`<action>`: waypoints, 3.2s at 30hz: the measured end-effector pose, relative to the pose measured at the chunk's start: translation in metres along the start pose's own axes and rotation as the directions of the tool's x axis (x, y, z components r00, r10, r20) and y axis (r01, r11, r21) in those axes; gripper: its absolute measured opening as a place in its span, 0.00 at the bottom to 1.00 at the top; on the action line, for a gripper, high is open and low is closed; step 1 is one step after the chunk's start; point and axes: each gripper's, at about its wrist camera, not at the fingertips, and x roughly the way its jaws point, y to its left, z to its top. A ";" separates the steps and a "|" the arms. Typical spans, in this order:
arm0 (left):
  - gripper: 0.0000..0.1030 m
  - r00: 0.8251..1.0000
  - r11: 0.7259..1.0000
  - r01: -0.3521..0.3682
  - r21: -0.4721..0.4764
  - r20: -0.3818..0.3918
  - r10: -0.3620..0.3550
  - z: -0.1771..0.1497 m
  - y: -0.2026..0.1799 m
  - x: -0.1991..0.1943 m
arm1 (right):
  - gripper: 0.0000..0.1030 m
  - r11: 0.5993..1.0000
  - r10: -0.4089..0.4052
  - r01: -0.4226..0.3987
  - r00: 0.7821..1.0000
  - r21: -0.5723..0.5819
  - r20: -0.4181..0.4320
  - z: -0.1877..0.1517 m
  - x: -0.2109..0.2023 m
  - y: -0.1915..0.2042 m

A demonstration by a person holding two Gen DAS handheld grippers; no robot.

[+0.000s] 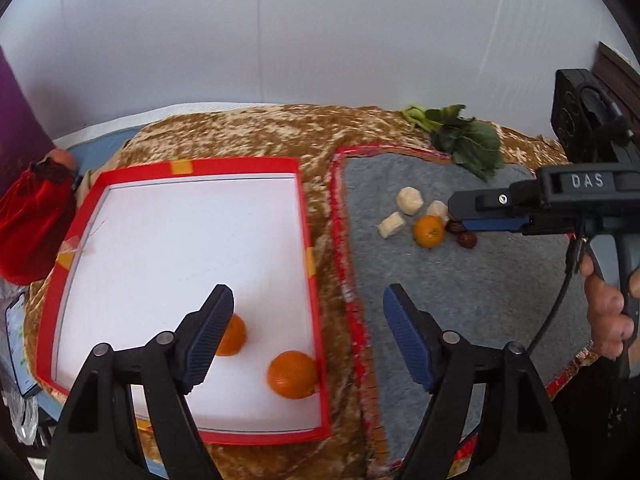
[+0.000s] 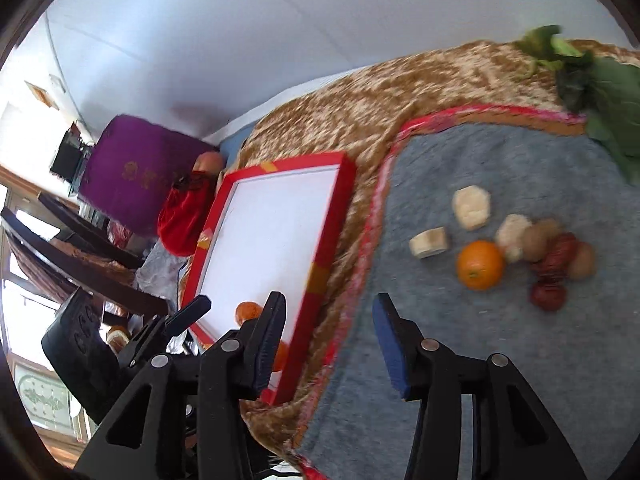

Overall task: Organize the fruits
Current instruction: 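Grasp a cream cube with the left tool while the right tool grasps a red date, then carry the cube and the date into the white tray and release both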

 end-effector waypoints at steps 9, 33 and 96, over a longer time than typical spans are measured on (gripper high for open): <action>0.75 0.998 0.992 0.042 0.122 -0.045 -0.037 0.020 -0.069 0.037 | 0.47 0.973 -0.104 0.101 0.995 0.208 0.004 0.000 -0.040 -0.093; 0.75 0.997 0.883 0.035 0.469 -0.073 -0.001 0.056 -0.075 0.109 | 0.36 0.933 -0.333 0.345 0.935 0.102 -0.121 0.011 0.029 -0.078; 0.17 0.983 0.991 -0.090 0.099 -0.153 0.104 -0.030 0.059 0.007 | 0.28 0.978 0.038 -0.066 0.989 -0.199 -0.143 -0.026 0.094 0.080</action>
